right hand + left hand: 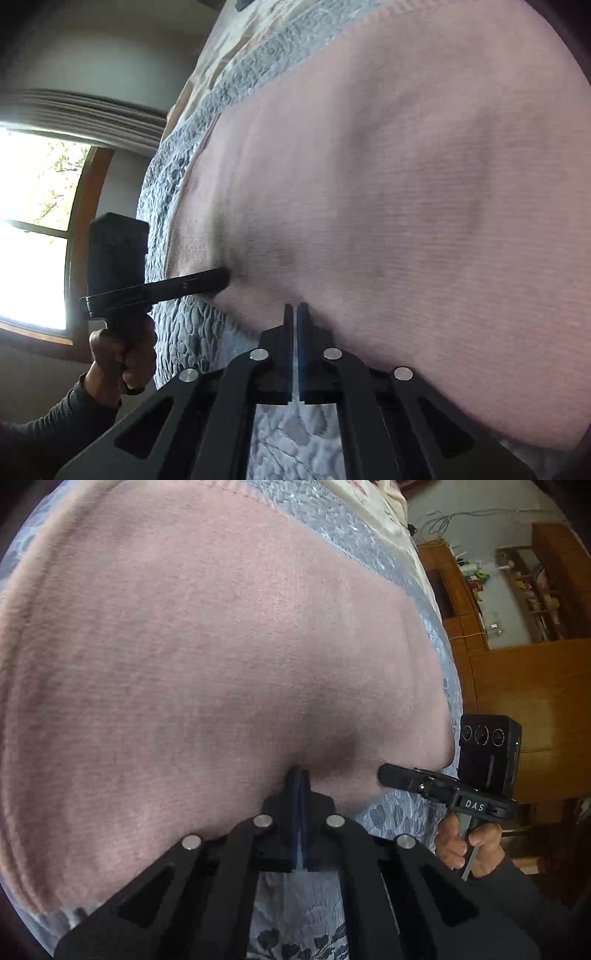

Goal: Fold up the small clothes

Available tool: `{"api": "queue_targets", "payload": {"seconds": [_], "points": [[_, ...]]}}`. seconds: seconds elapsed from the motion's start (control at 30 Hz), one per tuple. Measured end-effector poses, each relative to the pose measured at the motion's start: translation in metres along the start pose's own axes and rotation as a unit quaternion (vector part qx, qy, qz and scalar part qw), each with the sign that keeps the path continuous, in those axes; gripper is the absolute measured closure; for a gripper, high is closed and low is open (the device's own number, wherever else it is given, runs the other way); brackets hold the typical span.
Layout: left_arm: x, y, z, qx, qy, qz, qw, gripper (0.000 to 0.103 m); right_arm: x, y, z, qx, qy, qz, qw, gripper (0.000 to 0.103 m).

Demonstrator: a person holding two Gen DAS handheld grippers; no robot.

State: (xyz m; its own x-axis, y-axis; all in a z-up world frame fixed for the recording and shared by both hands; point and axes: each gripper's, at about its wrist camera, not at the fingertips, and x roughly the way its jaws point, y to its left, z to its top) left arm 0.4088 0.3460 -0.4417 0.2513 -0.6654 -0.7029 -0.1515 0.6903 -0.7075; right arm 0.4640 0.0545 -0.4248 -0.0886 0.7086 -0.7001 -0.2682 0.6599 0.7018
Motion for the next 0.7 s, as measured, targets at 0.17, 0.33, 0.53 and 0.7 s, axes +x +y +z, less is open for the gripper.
{"api": "queue_targets", "payload": {"seconds": [0.17, 0.33, 0.53, 0.7], "points": [[-0.053, 0.05, -0.011, -0.05, -0.027, 0.01, 0.9984, 0.101, -0.074, -0.061, -0.01, 0.062, -0.058, -0.023, 0.996, 0.103], [-0.095, 0.068, -0.02, -0.082, -0.048, 0.0, 0.9954, 0.095, -0.11, -0.075, -0.011, 0.083, -0.087, -0.055, 0.991, 0.102], [-0.112, 0.05, 0.012, -0.071, -0.095, -0.07, 0.9904, 0.086, -0.109, -0.051, 0.027, 0.09, -0.139, 0.003, 0.986, 0.088], [-0.084, 0.08, 0.039, -0.121, -0.078, -0.025, 0.9892, 0.096, -0.083, -0.096, 0.045, 0.16, -0.131, 0.013, 0.978, 0.103]]}}
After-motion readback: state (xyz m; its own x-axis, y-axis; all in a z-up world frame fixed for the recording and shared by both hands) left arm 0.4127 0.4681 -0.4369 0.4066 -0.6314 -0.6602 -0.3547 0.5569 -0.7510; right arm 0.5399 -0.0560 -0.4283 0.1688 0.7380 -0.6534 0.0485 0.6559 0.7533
